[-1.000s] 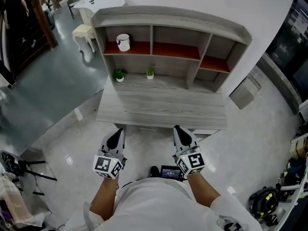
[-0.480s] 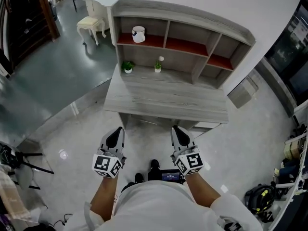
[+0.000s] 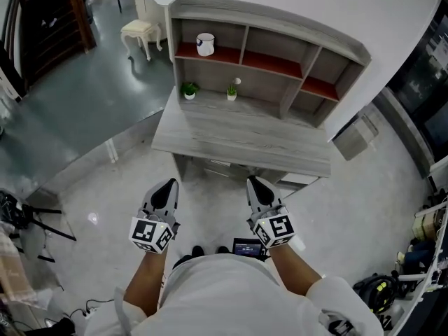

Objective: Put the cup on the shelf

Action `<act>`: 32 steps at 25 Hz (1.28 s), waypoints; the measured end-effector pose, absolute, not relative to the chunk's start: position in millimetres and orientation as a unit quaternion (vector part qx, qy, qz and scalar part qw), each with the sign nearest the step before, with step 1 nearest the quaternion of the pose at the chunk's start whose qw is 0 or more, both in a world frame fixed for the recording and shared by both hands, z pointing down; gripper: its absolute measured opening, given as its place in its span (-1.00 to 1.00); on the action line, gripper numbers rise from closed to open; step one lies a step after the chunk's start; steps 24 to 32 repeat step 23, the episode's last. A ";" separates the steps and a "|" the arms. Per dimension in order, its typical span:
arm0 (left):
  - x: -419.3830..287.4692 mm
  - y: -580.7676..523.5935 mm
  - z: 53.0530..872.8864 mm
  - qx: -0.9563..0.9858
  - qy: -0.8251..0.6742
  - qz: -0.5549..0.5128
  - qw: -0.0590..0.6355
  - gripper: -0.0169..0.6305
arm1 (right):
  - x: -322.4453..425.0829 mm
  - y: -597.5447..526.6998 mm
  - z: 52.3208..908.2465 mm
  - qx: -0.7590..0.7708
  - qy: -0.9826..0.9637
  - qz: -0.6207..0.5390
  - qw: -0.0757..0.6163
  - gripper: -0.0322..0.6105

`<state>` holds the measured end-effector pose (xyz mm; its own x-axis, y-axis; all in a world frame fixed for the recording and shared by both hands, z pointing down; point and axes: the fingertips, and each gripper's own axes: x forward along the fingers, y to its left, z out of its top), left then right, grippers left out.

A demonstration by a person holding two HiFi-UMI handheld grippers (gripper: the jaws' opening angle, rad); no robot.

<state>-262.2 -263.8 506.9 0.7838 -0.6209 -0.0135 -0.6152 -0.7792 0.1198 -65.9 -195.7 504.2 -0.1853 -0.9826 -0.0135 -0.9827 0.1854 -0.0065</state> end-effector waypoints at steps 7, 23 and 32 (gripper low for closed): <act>-223.3 -243.2 509.4 0.940 -0.335 -0.025 0.061 -0.92 | -19.9 -172.6 511.0 -0.632 0.775 0.003 0.001 -0.79; -168.2 -242.4 505.6 0.940 -0.336 -0.020 0.047 -0.92 | 41.3 -175.5 523.6 -0.656 0.755 -0.009 0.022 -0.79; -168.2 -242.4 505.6 0.940 -0.336 -0.020 0.047 -0.92 | 41.3 -175.5 523.6 -0.656 0.755 -0.009 0.022 -0.79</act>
